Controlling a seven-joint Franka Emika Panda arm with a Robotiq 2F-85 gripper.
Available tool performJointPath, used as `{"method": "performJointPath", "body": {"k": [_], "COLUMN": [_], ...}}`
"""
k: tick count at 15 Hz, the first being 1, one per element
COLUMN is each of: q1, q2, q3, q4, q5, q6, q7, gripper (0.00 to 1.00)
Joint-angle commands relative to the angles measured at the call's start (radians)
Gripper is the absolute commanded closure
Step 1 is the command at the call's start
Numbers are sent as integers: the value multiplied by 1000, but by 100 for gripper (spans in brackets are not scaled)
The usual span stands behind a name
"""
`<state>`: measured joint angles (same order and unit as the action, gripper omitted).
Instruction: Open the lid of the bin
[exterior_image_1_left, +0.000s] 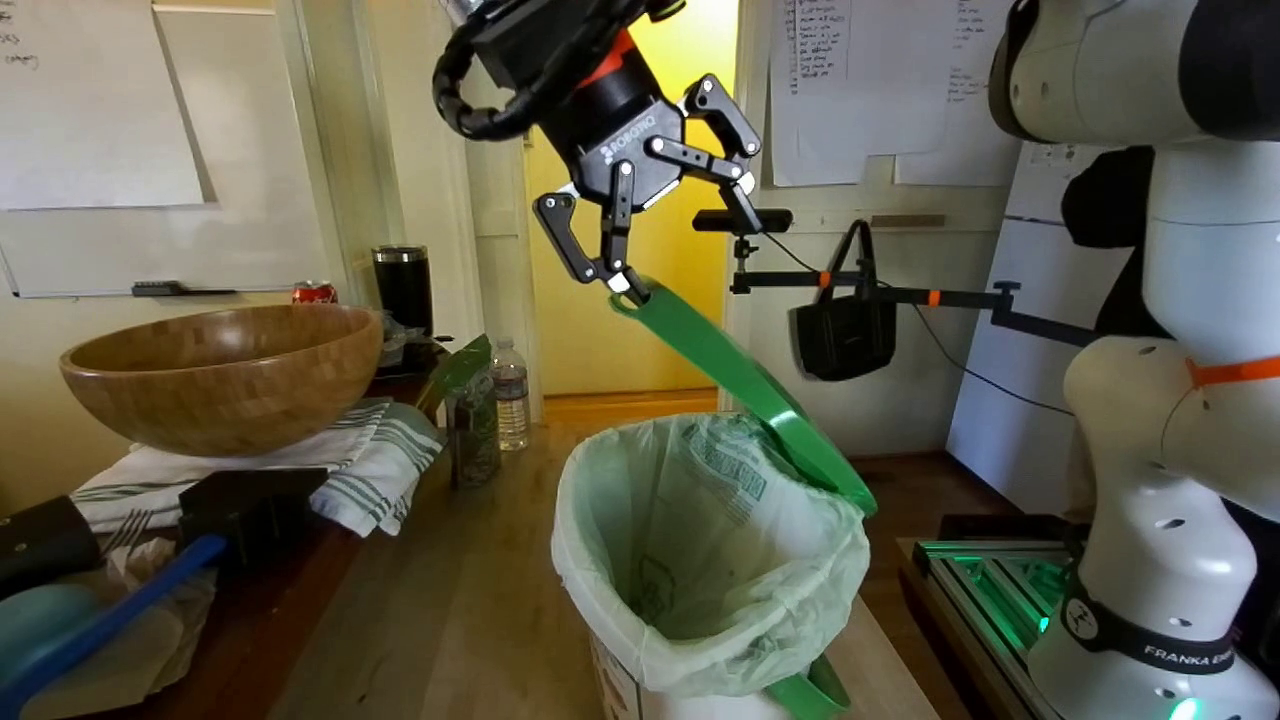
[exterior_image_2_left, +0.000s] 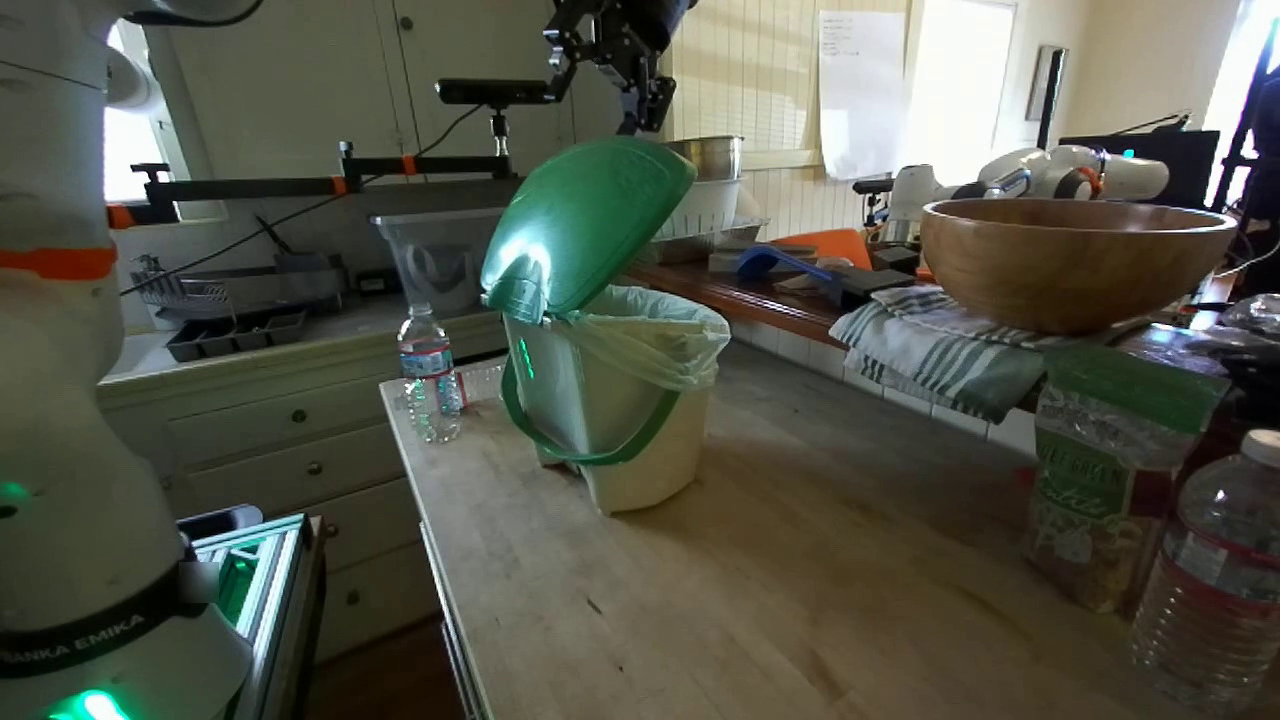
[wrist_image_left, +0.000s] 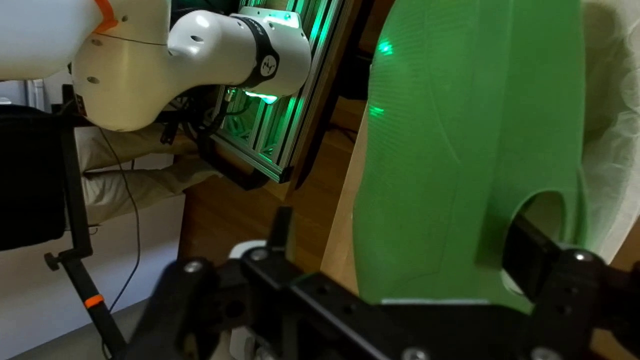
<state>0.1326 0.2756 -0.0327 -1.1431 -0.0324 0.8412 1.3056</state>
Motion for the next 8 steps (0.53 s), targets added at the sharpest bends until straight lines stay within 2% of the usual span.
{"method": "performJointPath", "body": {"k": [1,8], "q1": [-21,-33], "q2": [-11,1], "q3": [3,-4], "q4": [-42,-117], "q5": [-5,-20], "q6": [0,10], "q7": [-52,-66], "gripper": [0,0]}}
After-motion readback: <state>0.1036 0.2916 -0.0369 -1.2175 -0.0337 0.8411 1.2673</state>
